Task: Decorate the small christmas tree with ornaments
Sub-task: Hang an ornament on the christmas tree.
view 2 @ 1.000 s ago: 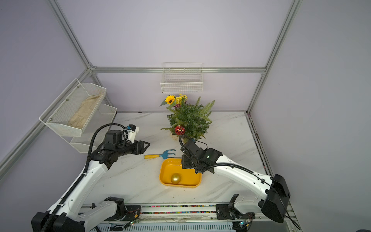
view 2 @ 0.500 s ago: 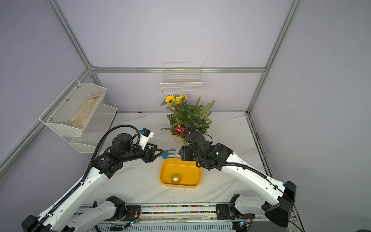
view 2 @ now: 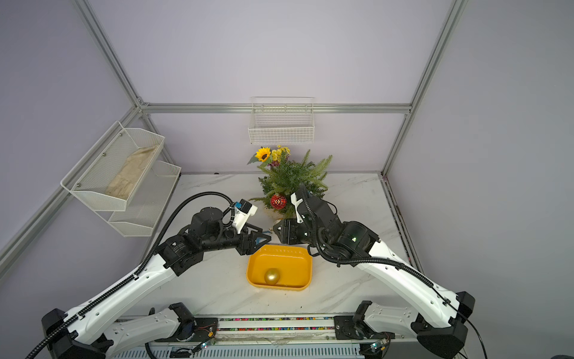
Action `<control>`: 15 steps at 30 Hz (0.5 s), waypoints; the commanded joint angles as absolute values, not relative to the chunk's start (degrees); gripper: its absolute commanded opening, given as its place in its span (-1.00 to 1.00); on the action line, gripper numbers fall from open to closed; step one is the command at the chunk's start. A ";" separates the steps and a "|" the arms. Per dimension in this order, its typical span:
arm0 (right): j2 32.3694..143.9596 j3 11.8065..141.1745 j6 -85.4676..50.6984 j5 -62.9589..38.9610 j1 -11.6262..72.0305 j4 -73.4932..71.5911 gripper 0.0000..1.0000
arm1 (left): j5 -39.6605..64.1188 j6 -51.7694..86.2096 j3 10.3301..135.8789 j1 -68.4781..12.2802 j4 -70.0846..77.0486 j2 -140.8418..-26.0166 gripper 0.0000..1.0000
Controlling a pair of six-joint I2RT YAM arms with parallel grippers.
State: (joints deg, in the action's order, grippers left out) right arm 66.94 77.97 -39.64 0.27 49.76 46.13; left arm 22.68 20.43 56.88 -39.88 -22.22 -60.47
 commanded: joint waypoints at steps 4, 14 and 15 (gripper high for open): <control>65.39 77.80 -39.11 0.08 49.56 45.44 0.14 | 22.47 21.01 62.85 -40.57 -17.62 -59.70 0.25; 65.22 77.01 -39.02 0.00 49.50 45.38 0.14 | 24.82 21.97 62.99 -40.61 -14.19 -59.70 -0.20; 65.18 76.85 -39.02 -0.07 49.52 45.27 0.14 | 25.11 21.97 62.99 -40.61 -13.85 -59.67 -0.24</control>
